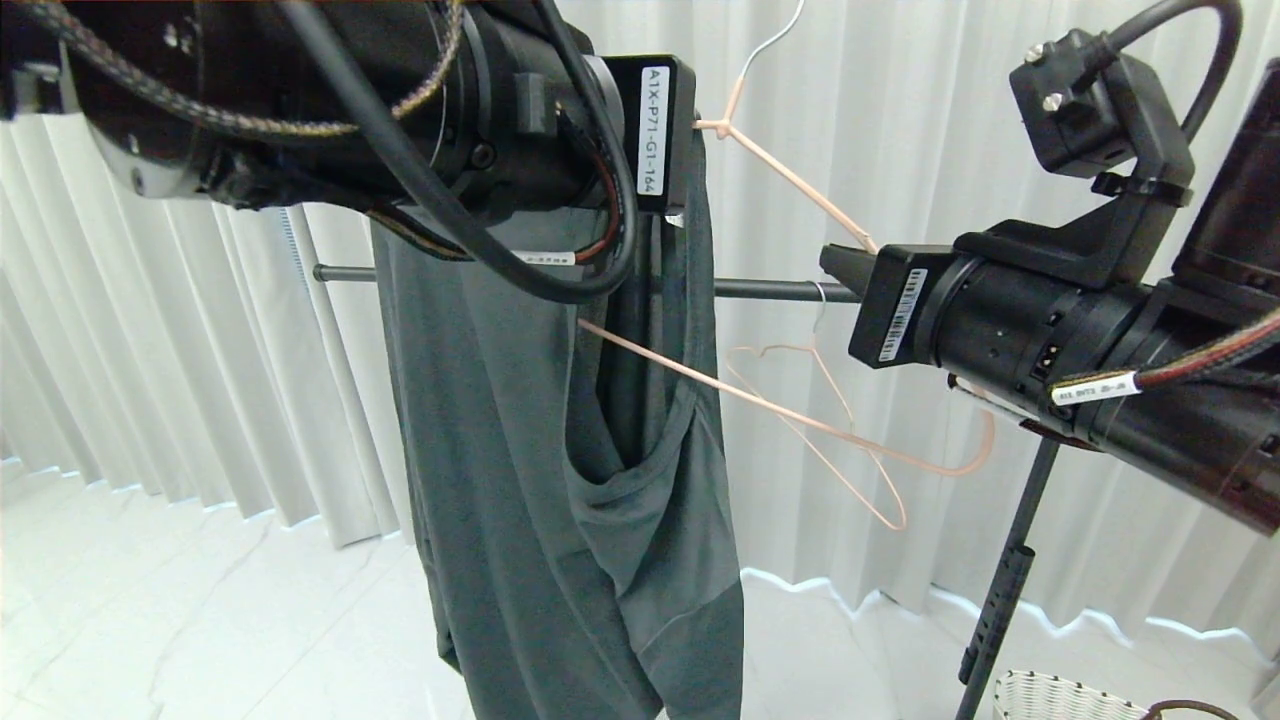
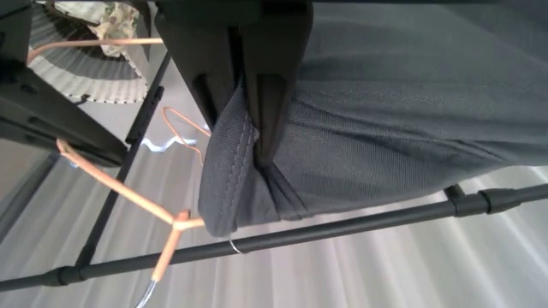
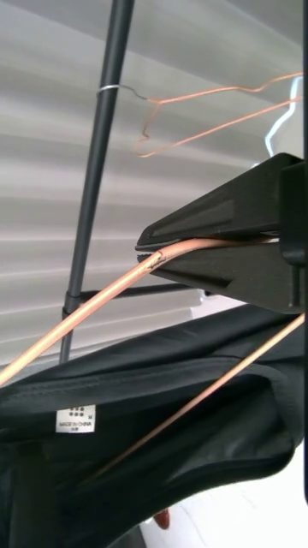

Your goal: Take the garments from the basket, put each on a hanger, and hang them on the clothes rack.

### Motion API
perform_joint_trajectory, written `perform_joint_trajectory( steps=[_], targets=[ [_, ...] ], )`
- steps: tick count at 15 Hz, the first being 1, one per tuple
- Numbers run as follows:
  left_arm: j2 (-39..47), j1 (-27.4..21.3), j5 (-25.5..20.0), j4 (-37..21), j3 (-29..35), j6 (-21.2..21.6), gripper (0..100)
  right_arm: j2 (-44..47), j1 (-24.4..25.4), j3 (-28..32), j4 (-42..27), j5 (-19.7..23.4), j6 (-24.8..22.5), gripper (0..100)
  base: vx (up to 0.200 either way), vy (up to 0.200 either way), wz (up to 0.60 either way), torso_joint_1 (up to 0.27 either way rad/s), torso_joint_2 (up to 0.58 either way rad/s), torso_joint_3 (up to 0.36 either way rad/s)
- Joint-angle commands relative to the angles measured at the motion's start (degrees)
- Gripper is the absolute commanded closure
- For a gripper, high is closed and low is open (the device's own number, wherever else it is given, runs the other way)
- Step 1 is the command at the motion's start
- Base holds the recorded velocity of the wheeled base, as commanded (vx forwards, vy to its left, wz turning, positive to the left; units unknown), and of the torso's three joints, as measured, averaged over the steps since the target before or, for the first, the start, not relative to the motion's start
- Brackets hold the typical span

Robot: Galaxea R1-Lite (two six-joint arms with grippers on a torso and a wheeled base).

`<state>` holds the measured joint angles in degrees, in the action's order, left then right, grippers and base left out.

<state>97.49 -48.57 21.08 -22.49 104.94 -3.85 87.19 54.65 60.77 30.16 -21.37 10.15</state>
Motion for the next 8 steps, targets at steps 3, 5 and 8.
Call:
perform_joint_trajectory(
  steps=[3,5,8],
  targets=[
    [-0.19,-0.74,-0.34,0.17,-0.43,-0.01,100,-0.09,0.11,0.05,0.25,0.01,-0.49,100,0.000,0.000,0.00,0.000,0.00,0.000],
    [-0.63,-2.41,-3.50,0.26,-0.35,-0.19,100,0.00,0.11,0.14,0.34,0.10,-0.75,100,0.000,0.000,0.00,0.000,0.00,0.000],
    [-0.46,-2.50,-6.40,0.96,-0.52,-0.37,100,0.35,0.28,0.05,0.34,0.28,-0.75,100,0.000,0.000,0.00,0.000,0.00,0.000]
  ],
)
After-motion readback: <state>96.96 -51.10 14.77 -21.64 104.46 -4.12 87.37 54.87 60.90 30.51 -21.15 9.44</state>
